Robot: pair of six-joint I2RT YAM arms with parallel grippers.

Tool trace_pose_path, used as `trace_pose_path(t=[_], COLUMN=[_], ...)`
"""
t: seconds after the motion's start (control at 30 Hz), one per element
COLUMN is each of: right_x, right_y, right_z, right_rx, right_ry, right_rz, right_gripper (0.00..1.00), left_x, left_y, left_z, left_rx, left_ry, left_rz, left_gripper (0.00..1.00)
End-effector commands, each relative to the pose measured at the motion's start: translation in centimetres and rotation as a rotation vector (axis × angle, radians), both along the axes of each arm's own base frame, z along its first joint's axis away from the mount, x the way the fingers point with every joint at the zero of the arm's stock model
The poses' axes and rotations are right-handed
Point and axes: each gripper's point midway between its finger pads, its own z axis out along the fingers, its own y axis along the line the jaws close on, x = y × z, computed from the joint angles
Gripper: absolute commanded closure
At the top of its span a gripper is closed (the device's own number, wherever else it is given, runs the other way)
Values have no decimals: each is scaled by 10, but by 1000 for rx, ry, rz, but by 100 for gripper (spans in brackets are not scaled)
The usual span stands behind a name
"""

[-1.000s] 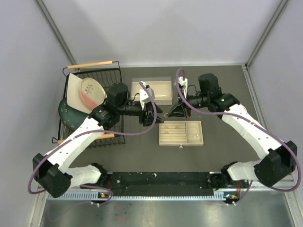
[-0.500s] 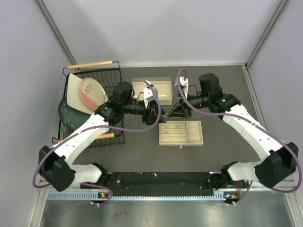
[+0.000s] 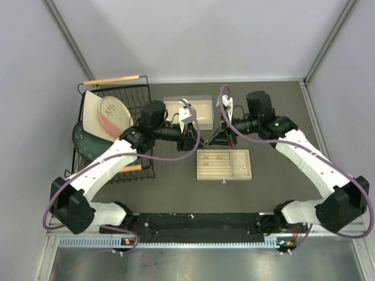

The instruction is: Organize the mixed jewelry

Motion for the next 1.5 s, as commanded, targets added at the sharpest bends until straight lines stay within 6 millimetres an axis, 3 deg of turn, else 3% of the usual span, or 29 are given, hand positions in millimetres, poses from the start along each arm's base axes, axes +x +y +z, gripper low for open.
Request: trace_pose_path(t=[0.0, 0.13, 0.27, 0.43, 0.47, 0.5, 0.53, 0.6, 0.67, 0.87, 1.03, 1.27, 1.47], right_x=[-1, 0, 0, 3, 3, 6, 7, 12, 17, 36, 56, 73, 73], right_y=[5, 5, 5, 4, 3, 1, 1, -6, -12, -48, -84, -138, -162], right_z=[31, 30, 29, 26, 26, 24, 23, 24, 25, 31, 16, -24, -42], right_rx=[53, 50, 48, 36, 34, 23, 16, -3, -12, -20, -74, -153, -179], right_ry=[-102, -103, -106, -114, -117, -123, -130, -167, -184, -202, -205, -134, -116], right_rz=[24, 21, 20, 5, -2, -23, -34, -84, -118, -247, -412, -625, -703], right_gripper=[100, 100, 100, 100, 95, 81, 77, 69, 68, 66, 66, 67, 68], left_x=[-2, -2, -3, -3, -2, -1, 2, 6, 14, 32, 53, 68, 71], left_y=[-6, -6, -7, -8, -7, -7, -6, -3, 0, 6, 1, -29, -59], left_z=[22, 22, 20, 20, 20, 20, 18, 14, 9, -18, -40, -88, -136], left_rx=[-56, -57, -54, -53, -54, -50, -41, -18, 7, 111, 203, 355, 471], left_ry=[-33, -24, -11, -2, -5, -7, -15, -41, -79, -113, -146, -202, -230], left_rz=[-50, -53, -57, -56, -52, -43, -23, -2, 31, 97, 152, 128, 79], left_gripper=[76, 82, 100, 100, 100, 100, 100, 100, 100, 100, 100, 100, 100])
